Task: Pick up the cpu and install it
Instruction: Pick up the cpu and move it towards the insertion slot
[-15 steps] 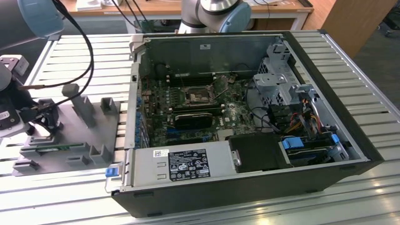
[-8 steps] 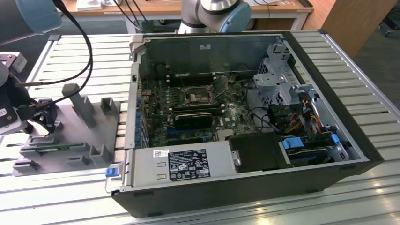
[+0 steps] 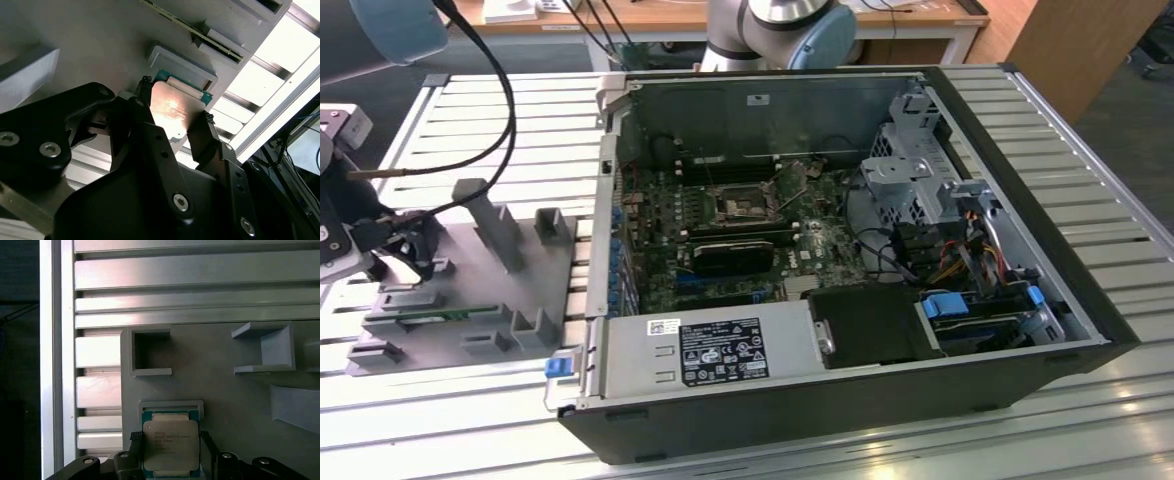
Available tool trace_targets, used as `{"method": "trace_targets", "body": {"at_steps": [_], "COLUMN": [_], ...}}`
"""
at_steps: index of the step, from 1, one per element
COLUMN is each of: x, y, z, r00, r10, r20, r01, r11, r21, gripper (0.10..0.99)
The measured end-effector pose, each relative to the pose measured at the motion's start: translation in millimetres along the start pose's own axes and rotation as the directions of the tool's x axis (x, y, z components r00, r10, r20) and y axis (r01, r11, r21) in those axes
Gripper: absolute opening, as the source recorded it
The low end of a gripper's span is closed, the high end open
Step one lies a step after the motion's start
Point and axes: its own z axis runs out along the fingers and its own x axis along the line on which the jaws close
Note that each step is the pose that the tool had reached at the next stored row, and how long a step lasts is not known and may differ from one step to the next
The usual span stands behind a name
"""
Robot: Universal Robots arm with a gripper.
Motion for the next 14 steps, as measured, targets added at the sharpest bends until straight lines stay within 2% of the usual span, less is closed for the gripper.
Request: {"method": "trace_targets", "body": {"at_steps": [4,8,14], "x": [0.1,0.1,0.2], "y": [0.2,0.5,0.7], "z": [-3.7,-8.2,-11.4], "r00": [1.0000,1.0000,1.0000], "r10": [0.000,0.000,0.000], "r20": [-0.0009,-0.0016,-0.0016], "r01": [0.000,0.000,0.000], "r11": [1.0000,0.9999,0.9999], "r21": [-0.004,-0.015,-0.015], "gripper": [0.541,0.541,0.541]}}
